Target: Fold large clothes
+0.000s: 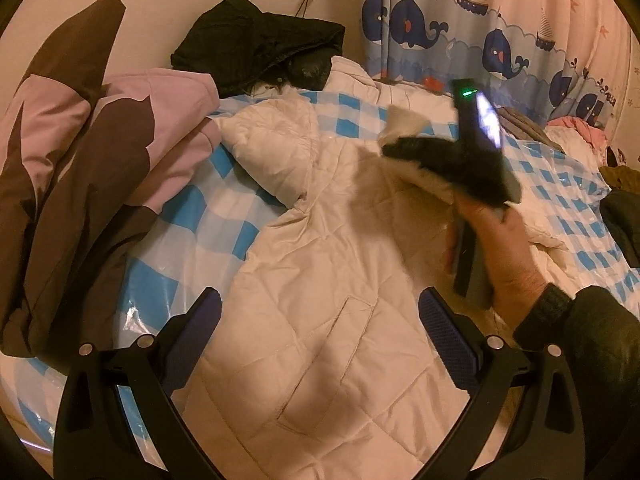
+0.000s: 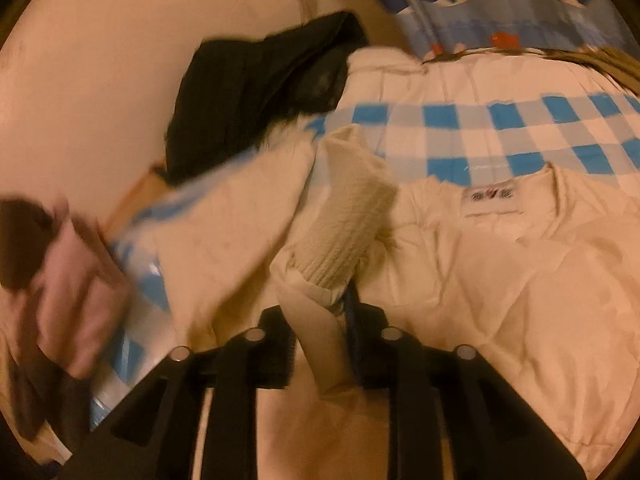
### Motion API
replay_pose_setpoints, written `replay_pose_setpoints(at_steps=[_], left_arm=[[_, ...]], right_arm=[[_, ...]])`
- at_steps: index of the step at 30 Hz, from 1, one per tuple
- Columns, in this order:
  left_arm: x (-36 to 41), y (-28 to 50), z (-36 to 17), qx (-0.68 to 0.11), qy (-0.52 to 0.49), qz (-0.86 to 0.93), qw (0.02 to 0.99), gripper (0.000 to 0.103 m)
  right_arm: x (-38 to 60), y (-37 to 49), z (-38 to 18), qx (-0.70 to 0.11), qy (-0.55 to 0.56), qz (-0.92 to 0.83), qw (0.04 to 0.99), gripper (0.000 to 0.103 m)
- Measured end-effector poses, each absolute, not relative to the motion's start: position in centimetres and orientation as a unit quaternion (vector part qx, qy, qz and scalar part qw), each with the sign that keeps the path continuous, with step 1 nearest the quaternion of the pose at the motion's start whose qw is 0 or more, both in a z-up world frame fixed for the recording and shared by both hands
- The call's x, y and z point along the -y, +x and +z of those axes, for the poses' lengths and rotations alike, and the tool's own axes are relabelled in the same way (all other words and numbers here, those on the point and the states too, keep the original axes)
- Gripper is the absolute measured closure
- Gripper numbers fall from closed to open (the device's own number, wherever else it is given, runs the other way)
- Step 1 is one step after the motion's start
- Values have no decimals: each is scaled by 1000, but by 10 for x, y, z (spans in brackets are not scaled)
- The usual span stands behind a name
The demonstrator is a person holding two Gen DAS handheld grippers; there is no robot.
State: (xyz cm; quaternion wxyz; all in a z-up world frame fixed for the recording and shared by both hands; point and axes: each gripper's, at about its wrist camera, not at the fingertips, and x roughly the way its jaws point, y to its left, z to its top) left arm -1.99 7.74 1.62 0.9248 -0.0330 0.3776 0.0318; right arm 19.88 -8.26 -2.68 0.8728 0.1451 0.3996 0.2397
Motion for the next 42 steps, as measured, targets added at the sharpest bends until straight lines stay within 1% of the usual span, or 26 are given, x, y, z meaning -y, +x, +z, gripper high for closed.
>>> replay_pose_setpoints(at_steps=[1, 2, 3, 4, 5, 7, 10, 12, 15, 16, 18, 20, 22, 24, 27, 28, 29, 30, 31, 33, 34, 35, 37, 39, 42], left_arm=[[-76, -20, 16, -378, -32, 31, 925, 8], [-76, -19, 16, -378, -32, 31, 925, 8], [-75, -19, 16, -378, -31, 30, 925, 8], [-74, -19, 16, -379, -31, 30, 924, 8], [-73, -19, 15, -380, -30, 29, 924, 8], [-71, -18, 15, -381, -27, 29, 924, 8], [-71, -18, 14, -381, -26, 30, 924, 8], [-71, -17, 13, -382, -28, 31, 923, 8], [-69, -7, 13, -390, -43, 8, 920, 8], [-63, 3, 17, -395, -43, -13, 918, 8], [-44, 28, 31, -381, -7, -36, 924, 8], [-22, 58, 42, -352, 35, -36, 935, 8], [2, 108, 39, -343, 44, -50, 937, 8], [21, 163, 17, -373, 37, -54, 926, 8], [35, 214, -28, -419, 43, -40, 906, 8], [40, 232, -58, -450, 73, -11, 890, 8], [41, 243, -82, -479, 91, 2, 873, 6], [41, 250, -104, -500, 95, 0, 861, 6], [35, 249, -113, -495, 77, -6, 865, 6], [39, 247, -105, -497, 84, -1, 864, 7], [42, 243, -89, -476, 100, 6, 874, 7], [46, 239, -70, -437, 119, 11, 891, 7], [51, 243, -34, -374, 187, 51, 907, 7], [44, 275, -5, -344, 229, 95, 905, 7], [7, 349, 10, -385, 221, 156, 883, 7]], right_arm=[[77, 198, -32, -409, 136, 243, 869, 62], [70, 200, -39, -422, 130, 252, 861, 56], [63, 203, -47, -441, 121, 258, 851, 45], [57, 203, -54, -455, 114, 263, 843, 39], [48, 203, -61, -471, 103, 270, 833, 38], [42, 201, -62, -471, 99, 277, 831, 29], [60, 197, -47, -458, 158, 309, 818, 29], [93, 189, -31, -439, 201, 307, 820, 29], [158, 172, -4, -402, 192, 242, 862, 27], [188, 165, 3, -391, 177, 202, 880, 24], [231, 160, 6, -385, 170, 148, 895, 23], [279, 160, -1, -390, 185, 96, 897, 22], [312, 163, -18, -407, 207, 73, 887, 22], [329, 166, -39, -423, 206, 61, 880, 22], [338, 170, -80, -457, 192, 61, 866, 22], [336, 171, -95, -462, 181, 63, 866, 19], [332, 168, -98, -455, 175, 65, 871, 17], [327, 168, -97, -452, 163, 65, 874, 12], [318, 169, -96, -456, 139, 66, 877, 7], [313, 168, -97, -453, 123, 65, 881, 7], [316, 165, -97, -445, 133, 70, 883, 7], [320, 163, -98, -438, 144, 76, 884, 7], [330, 163, -100, -423, 178, 88, 884, 7], [332, 161, -100, -414, 190, 91, 885, 7], [329, 156, -98, -398, 186, 93, 894, 7]])
